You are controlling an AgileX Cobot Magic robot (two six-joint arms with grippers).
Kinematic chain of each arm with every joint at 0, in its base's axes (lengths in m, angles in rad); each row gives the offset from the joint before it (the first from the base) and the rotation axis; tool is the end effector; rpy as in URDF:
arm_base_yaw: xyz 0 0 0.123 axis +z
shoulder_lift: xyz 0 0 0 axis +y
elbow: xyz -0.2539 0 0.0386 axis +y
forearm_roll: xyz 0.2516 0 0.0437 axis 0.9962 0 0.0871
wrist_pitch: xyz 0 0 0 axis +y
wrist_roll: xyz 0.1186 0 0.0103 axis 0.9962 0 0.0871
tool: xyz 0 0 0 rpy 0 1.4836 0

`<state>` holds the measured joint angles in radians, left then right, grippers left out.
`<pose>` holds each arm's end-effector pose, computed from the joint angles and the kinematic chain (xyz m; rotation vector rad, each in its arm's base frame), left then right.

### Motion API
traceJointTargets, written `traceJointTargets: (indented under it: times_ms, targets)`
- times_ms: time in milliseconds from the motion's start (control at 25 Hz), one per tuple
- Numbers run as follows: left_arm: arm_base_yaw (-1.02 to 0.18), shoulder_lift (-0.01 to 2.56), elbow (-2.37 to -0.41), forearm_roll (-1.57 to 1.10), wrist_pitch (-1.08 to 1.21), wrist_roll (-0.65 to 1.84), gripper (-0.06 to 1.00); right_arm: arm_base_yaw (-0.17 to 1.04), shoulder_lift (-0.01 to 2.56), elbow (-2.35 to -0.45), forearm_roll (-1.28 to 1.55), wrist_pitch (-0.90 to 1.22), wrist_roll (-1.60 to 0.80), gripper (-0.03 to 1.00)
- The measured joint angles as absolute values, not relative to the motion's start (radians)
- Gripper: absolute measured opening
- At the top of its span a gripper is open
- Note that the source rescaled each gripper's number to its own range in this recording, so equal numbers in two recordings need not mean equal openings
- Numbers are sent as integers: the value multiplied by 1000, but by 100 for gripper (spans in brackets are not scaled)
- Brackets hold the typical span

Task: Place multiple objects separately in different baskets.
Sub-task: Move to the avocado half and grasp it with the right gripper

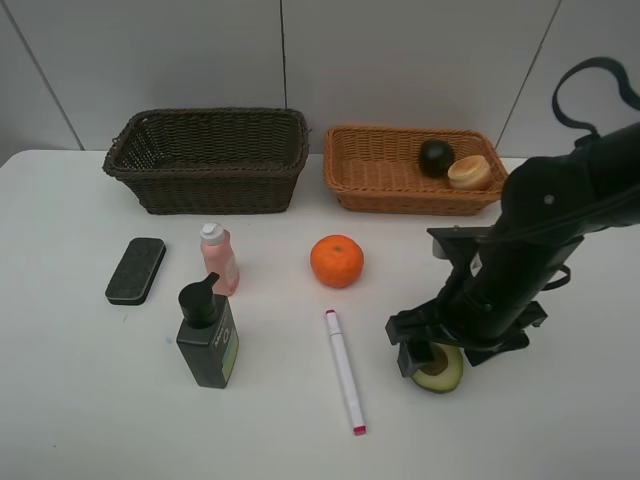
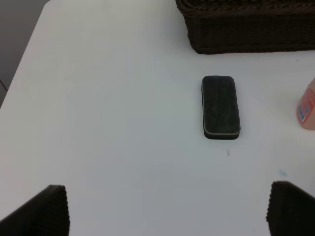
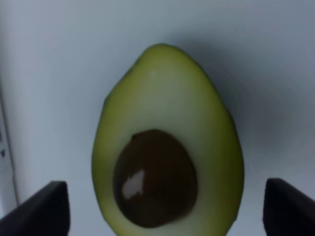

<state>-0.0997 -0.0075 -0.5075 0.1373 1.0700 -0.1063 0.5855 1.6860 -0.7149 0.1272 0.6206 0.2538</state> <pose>0.0501 0.0094 0.2687 -0.0150 2.0311 0.0344 0.2067 0.1476 0.0693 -0.3577 3.0883 0.1518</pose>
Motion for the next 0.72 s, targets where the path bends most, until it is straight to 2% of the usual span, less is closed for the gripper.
traceJointTargets:
  times_ms: [720]
  targets:
    - [-100,-7,-508,137,1070,-106,100,586,1789,-716,129,539,254,98]
